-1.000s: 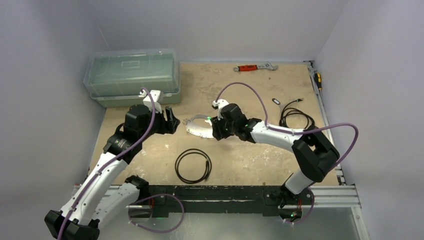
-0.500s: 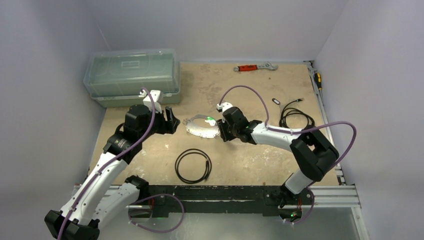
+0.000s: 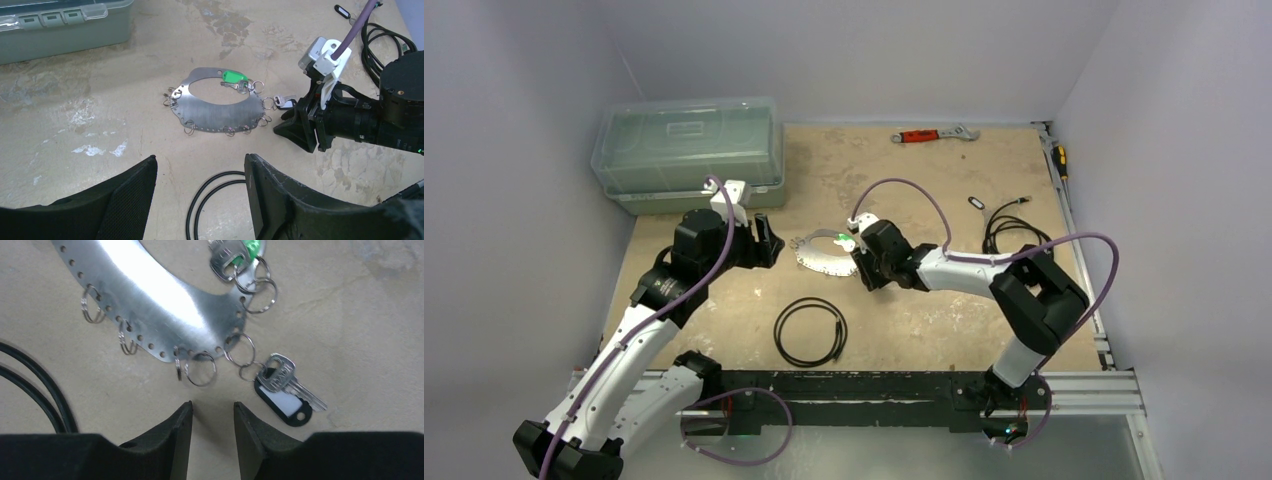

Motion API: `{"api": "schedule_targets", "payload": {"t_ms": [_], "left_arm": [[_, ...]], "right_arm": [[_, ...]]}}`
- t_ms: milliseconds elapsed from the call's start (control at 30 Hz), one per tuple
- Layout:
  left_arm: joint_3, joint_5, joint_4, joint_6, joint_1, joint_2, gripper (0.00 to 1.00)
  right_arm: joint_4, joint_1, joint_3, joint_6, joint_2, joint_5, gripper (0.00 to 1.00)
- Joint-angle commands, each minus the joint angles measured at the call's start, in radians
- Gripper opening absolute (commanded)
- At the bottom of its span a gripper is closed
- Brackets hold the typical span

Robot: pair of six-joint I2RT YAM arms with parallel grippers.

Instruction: Put the keys on the keyring

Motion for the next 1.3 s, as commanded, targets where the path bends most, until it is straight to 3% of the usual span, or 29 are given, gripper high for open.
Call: {"api": "schedule_targets", "payload": {"t_ms": [0,467,833,1267], "left_arm": [[0.001,0.017,0.026,0.014,0.006,-0.006,0.63],[0.000,0.020,0.024,0.016,0.006,-0.014,0.63],[0.000,0.022,0.026,0.016,0.006,-0.013,0.63],[-0.001,0.028,0.028,0.017,0.006,-0.006,0.63]], "right_arm": [[0.020,0.032,0.058,-0.031,0.034,0.026,0.39],[0.010,0.048,0.094,-0.043,0.091,0.164,0.39],[0.026,0.080,0.125,-0.073,0.120,0.162,0.40],[0.165,0.107,0.042,-0.086,-0.057,0.077,0.55]]}}
